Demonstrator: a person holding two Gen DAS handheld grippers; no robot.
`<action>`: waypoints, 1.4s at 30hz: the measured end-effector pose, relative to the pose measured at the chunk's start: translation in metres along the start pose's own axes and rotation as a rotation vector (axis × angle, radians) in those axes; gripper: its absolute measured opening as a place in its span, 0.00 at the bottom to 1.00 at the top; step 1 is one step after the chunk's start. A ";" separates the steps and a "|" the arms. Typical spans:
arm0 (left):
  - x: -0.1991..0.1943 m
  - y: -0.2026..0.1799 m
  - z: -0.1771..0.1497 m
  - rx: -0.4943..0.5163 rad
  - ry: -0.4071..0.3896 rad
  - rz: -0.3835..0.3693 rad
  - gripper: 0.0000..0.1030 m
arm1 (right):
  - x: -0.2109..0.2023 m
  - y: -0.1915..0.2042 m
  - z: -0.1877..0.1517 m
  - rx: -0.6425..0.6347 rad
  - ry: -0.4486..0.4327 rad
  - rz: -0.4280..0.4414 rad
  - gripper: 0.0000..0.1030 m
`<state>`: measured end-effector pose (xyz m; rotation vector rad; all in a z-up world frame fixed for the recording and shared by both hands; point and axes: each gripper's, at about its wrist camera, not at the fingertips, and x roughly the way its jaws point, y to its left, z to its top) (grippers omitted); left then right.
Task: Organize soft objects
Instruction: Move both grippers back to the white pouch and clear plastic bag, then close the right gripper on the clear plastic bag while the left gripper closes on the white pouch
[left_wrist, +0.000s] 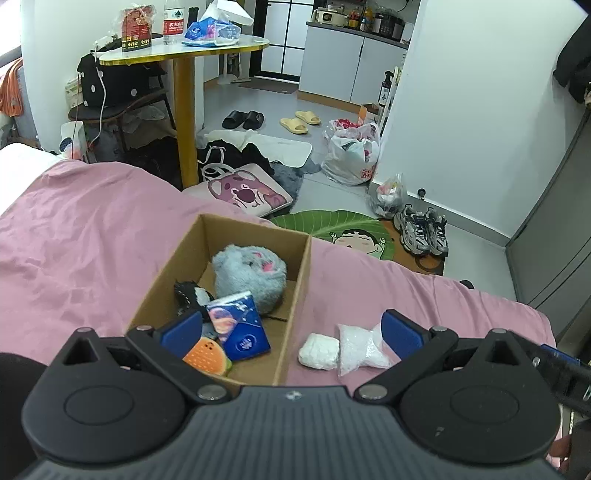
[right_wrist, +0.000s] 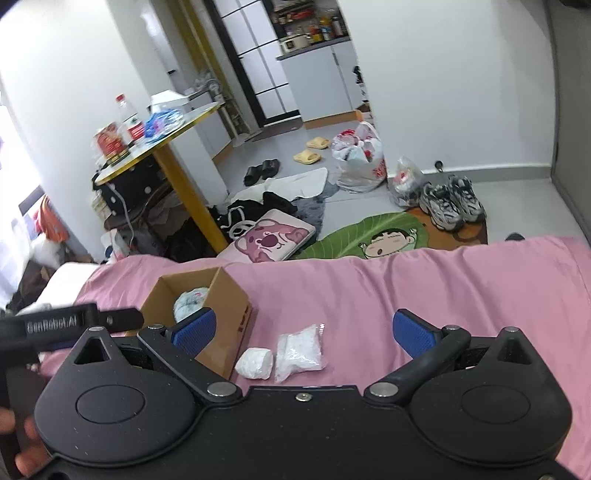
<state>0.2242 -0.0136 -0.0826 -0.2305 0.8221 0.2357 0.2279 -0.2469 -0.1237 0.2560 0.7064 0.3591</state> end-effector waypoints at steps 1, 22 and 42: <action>0.002 -0.002 -0.002 0.000 -0.002 0.002 0.99 | 0.001 -0.004 -0.001 0.015 0.001 -0.002 1.00; 0.044 -0.039 -0.036 0.007 0.007 0.033 0.64 | 0.049 -0.030 -0.012 0.112 0.120 0.087 0.89; 0.088 -0.059 -0.049 -0.001 0.054 0.112 0.52 | 0.106 -0.049 -0.020 0.236 0.243 0.156 0.83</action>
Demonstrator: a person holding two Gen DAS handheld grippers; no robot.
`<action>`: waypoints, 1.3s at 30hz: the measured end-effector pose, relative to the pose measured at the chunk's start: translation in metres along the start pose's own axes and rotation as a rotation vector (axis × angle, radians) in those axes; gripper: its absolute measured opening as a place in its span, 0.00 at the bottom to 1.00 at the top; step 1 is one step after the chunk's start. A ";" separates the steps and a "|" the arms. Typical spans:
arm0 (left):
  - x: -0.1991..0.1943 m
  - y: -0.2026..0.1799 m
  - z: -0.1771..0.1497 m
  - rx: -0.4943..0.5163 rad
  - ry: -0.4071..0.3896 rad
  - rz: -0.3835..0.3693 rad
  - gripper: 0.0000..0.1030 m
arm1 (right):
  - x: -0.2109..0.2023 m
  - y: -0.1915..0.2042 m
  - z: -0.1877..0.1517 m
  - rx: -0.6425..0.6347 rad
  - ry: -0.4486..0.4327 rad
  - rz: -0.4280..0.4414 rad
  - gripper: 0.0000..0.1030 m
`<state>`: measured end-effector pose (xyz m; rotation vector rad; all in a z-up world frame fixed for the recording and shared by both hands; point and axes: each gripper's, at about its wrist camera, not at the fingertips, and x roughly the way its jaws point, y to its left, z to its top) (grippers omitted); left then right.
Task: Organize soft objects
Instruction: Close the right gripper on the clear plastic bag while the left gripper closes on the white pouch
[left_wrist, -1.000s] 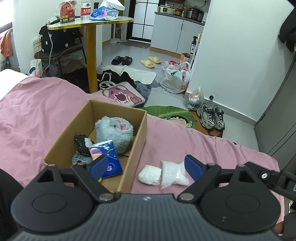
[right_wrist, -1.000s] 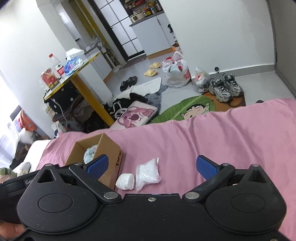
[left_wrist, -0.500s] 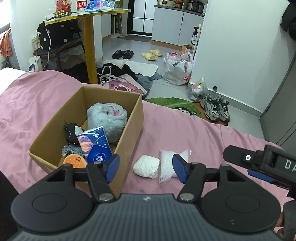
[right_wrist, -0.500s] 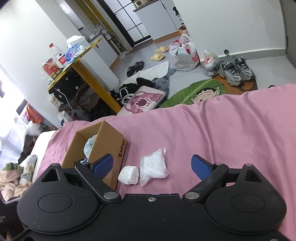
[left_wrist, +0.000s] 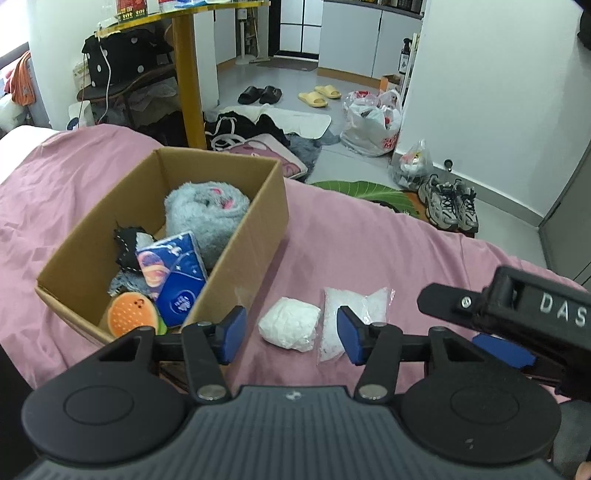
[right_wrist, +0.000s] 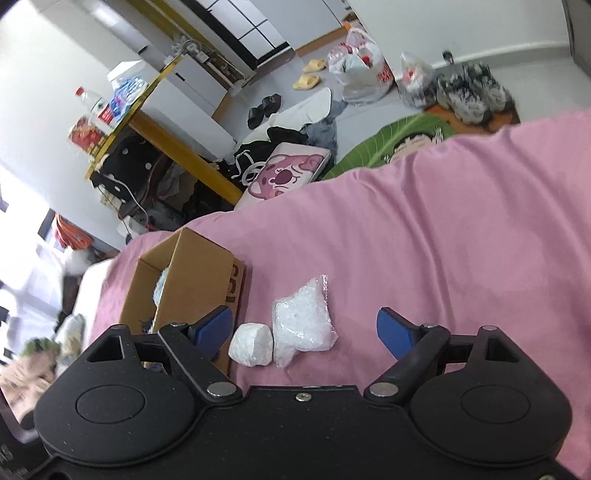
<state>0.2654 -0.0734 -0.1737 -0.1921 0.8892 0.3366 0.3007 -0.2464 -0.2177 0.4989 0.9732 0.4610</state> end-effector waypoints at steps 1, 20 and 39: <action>0.002 -0.002 0.000 0.002 -0.001 0.004 0.51 | 0.002 -0.001 0.001 0.000 0.000 -0.002 0.83; 0.042 -0.016 -0.009 0.040 0.050 0.038 0.47 | 0.050 -0.007 0.001 0.048 0.112 -0.001 0.75; 0.055 -0.021 -0.017 0.066 0.027 0.038 0.46 | 0.026 -0.014 0.006 0.077 0.031 -0.036 0.18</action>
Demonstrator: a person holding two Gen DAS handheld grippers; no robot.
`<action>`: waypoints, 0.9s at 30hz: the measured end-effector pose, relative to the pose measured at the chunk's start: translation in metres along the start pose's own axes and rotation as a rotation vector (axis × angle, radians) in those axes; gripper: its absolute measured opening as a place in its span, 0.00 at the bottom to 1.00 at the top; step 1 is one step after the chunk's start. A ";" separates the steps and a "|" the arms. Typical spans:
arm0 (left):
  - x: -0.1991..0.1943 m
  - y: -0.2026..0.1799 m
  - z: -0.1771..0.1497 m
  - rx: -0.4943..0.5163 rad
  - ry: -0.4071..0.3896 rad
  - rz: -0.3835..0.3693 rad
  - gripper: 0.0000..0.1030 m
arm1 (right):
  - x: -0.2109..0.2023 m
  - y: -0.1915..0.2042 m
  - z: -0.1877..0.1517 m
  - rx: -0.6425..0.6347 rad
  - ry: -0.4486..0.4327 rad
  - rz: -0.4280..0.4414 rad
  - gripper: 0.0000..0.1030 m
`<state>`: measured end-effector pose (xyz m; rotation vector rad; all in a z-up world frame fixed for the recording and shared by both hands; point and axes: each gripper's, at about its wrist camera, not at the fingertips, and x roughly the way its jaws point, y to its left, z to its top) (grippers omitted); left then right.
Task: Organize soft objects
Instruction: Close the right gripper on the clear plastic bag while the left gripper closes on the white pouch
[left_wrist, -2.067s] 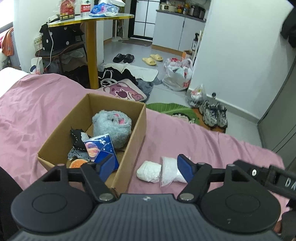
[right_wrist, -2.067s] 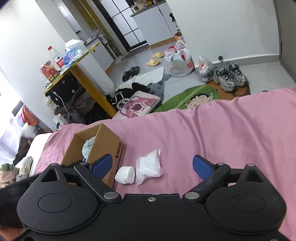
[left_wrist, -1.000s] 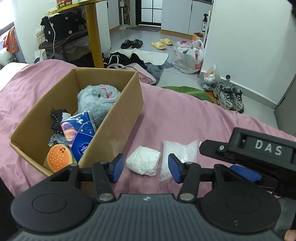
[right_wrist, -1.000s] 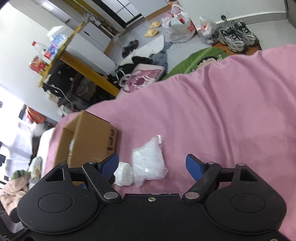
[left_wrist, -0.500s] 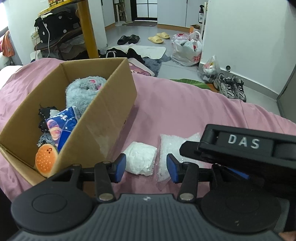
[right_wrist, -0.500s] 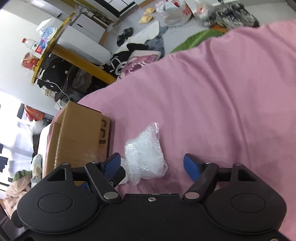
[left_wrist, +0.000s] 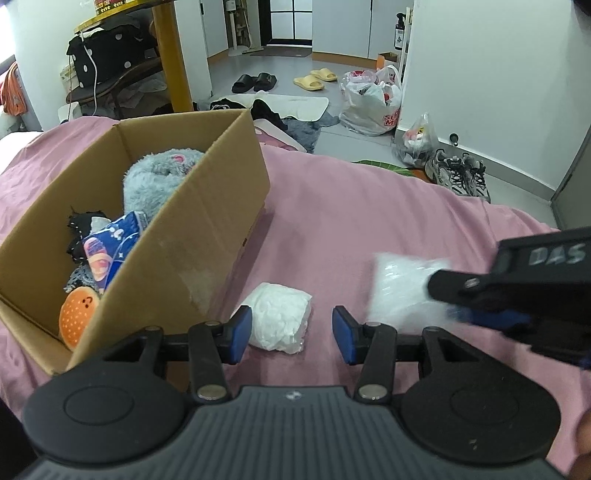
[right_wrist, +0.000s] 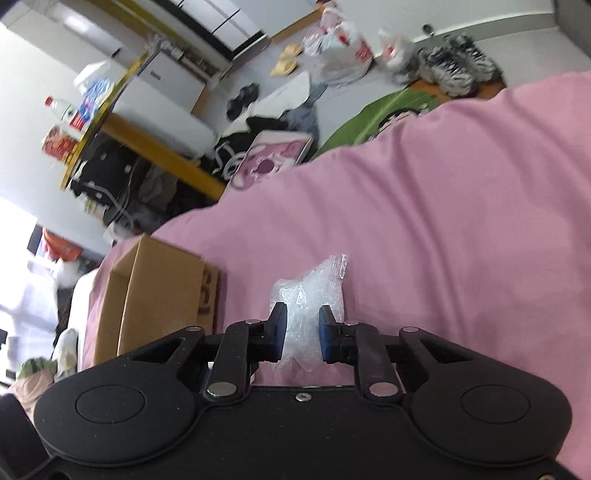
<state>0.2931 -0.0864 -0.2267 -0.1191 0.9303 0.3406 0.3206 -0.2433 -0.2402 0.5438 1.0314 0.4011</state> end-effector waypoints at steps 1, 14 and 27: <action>0.002 -0.001 0.000 0.002 -0.004 0.004 0.47 | 0.000 -0.001 0.001 0.000 -0.007 -0.010 0.18; 0.018 -0.010 0.000 0.017 -0.047 0.064 0.40 | -0.003 -0.003 0.005 -0.008 -0.041 -0.051 0.18; -0.008 0.004 0.005 -0.052 -0.063 -0.038 0.31 | -0.019 0.008 0.003 -0.070 -0.094 -0.065 0.10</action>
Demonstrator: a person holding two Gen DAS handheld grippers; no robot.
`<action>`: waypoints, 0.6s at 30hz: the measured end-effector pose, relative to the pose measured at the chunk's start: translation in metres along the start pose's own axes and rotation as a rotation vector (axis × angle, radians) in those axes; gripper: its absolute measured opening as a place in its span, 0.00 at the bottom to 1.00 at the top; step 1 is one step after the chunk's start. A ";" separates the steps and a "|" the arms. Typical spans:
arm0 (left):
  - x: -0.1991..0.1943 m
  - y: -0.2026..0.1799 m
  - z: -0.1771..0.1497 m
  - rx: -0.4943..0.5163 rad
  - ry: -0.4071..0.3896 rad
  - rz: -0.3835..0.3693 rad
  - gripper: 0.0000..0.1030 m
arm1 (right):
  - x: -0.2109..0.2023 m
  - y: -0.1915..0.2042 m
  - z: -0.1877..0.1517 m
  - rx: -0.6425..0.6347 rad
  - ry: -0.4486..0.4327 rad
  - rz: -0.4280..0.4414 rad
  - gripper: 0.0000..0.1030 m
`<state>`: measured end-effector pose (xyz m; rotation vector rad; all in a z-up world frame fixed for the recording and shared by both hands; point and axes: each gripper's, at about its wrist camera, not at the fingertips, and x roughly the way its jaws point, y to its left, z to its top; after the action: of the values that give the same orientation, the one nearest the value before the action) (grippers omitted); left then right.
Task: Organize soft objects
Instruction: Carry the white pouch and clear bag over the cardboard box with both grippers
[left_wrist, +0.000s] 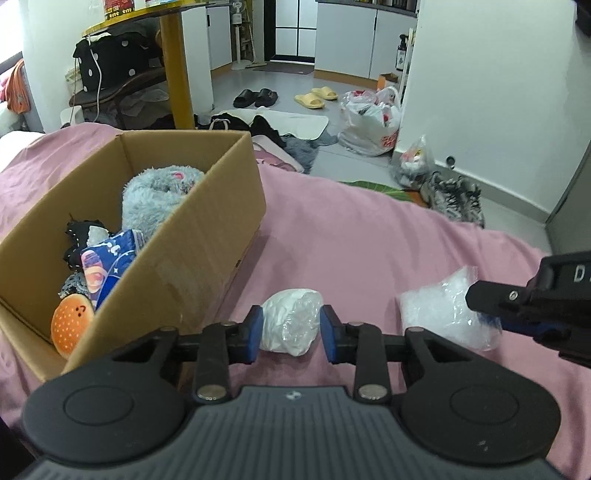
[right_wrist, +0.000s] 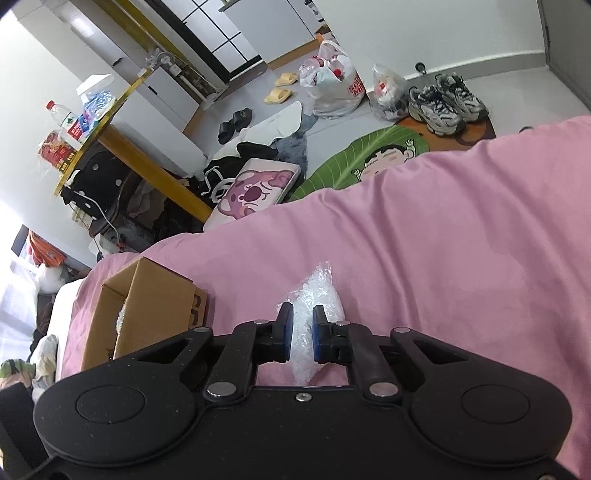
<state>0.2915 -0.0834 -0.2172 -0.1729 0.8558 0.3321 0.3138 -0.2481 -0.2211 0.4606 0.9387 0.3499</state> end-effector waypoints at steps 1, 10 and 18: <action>-0.004 0.002 0.001 -0.005 -0.007 -0.010 0.31 | -0.003 0.001 0.000 -0.004 -0.009 -0.001 0.07; -0.036 0.023 0.014 -0.044 -0.057 -0.116 0.30 | -0.029 0.008 -0.002 -0.030 -0.072 -0.026 0.00; -0.058 0.046 0.026 -0.064 -0.076 -0.173 0.30 | -0.043 -0.002 -0.006 0.029 -0.099 -0.022 0.00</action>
<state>0.2583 -0.0454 -0.1571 -0.2903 0.7494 0.2024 0.2858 -0.2685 -0.1956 0.4890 0.8530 0.2913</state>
